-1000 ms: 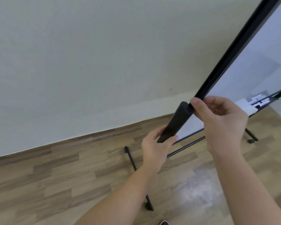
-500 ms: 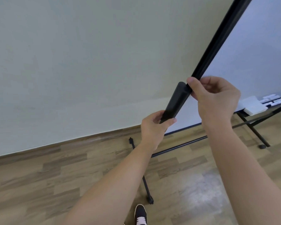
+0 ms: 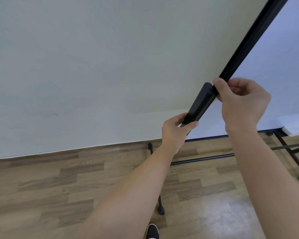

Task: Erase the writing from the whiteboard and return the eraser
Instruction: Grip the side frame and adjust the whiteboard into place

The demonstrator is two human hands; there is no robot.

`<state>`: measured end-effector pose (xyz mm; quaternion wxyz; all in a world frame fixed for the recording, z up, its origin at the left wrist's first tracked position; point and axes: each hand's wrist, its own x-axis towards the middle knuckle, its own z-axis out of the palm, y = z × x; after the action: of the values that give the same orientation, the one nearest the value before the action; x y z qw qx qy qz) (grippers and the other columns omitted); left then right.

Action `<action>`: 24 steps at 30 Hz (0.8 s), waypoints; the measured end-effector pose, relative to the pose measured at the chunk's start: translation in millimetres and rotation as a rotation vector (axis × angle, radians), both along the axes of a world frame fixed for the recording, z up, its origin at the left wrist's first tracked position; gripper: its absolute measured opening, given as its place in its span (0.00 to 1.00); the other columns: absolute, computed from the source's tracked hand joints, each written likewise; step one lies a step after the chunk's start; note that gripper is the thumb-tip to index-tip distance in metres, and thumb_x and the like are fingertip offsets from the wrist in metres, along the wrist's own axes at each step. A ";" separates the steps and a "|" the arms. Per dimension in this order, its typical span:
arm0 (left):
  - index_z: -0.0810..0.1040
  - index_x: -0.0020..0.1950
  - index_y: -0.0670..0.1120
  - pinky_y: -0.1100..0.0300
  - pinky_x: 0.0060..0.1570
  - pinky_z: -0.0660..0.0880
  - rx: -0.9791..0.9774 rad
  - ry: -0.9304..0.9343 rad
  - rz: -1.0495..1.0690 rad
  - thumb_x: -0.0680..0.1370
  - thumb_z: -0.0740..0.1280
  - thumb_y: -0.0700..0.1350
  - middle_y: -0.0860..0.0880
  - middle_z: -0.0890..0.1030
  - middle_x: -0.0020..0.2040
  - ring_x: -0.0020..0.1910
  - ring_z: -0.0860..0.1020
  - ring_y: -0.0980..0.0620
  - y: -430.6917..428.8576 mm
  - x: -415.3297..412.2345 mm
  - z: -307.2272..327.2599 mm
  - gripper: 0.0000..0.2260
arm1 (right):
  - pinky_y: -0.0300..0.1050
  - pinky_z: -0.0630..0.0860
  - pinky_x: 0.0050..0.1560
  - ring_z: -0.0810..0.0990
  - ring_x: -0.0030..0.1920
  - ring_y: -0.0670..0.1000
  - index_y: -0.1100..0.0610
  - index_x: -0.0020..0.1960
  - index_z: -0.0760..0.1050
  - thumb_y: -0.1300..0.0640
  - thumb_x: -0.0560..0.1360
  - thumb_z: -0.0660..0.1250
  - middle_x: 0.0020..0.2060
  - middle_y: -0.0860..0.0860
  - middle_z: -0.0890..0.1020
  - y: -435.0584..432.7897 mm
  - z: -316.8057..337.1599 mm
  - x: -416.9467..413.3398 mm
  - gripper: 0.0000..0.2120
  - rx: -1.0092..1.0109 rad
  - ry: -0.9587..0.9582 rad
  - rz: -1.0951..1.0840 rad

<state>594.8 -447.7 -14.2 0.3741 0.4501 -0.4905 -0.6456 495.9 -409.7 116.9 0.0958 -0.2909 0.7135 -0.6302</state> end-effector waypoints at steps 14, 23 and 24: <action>0.85 0.56 0.54 0.61 0.62 0.76 -0.014 -0.021 -0.101 0.69 0.79 0.47 0.61 0.86 0.51 0.55 0.82 0.63 -30.5 5.5 -5.7 0.16 | 0.46 0.84 0.47 0.85 0.40 0.46 0.52 0.45 0.82 0.45 0.67 0.79 0.37 0.46 0.85 -23.2 -0.3 16.1 0.14 0.042 0.006 -0.181; 0.83 0.59 0.49 0.62 0.60 0.76 0.033 -0.094 -0.010 0.71 0.79 0.48 0.60 0.85 0.52 0.56 0.81 0.61 -17.4 2.0 2.0 0.18 | 0.33 0.80 0.46 0.82 0.39 0.36 0.51 0.49 0.83 0.47 0.69 0.79 0.39 0.41 0.85 -6.7 1.7 6.8 0.13 0.116 -0.032 -0.063; 0.81 0.59 0.50 0.62 0.59 0.74 0.040 -0.126 0.038 0.71 0.79 0.49 0.59 0.83 0.53 0.58 0.80 0.59 -11.3 -0.7 6.4 0.18 | 0.34 0.80 0.46 0.82 0.41 0.36 0.51 0.50 0.83 0.47 0.70 0.79 0.40 0.41 0.85 -0.5 2.6 1.1 0.13 0.119 -0.035 -0.049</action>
<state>594.2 -458.9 -7.8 0.3456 0.5066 -0.4913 -0.6185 497.0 -410.2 119.5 0.1099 -0.2562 0.7549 -0.5936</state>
